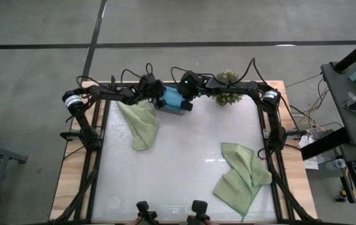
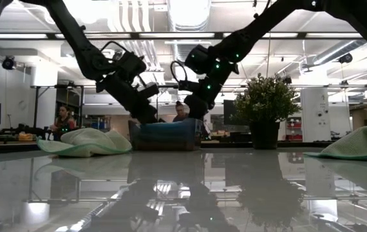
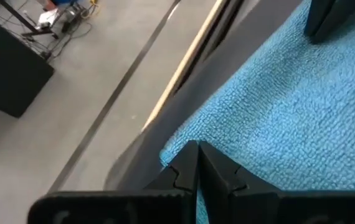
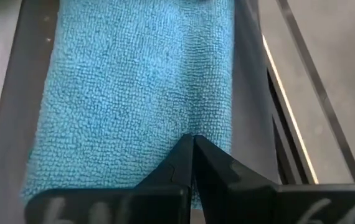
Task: Fold microfiber towels
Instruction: Put the folded blue microfiber towel into the black bin, then fold the bottom green microfiber towel
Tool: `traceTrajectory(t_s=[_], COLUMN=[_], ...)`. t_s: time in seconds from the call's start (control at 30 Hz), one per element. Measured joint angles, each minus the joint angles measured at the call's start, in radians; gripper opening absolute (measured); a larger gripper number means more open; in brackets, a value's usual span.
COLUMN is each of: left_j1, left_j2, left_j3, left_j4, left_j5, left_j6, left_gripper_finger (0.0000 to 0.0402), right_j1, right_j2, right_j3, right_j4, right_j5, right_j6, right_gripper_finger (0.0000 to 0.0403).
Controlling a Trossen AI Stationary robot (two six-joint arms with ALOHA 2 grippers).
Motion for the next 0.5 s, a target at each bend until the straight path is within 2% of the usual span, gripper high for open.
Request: traceTrajectory(t_s=[0.23,0.5], left_j1=[-0.001,-0.035], left_j2=[0.014,-0.167], left_j3=[0.0,-0.002], left_j4=[-0.006,-0.051], left_j5=[-0.002,-0.001], left_j6=[-0.016,-0.023], left_gripper_finger=[0.0,0.0], right_j1=[0.0,0.041], right_j2=[-0.004,-0.121], right_j3=[-0.002,-0.004], right_j4=[0.002,-0.003], right_j5=[0.0,-0.002], right_j6=[0.0,0.004], right_gripper_finger=[0.0009,0.0009])
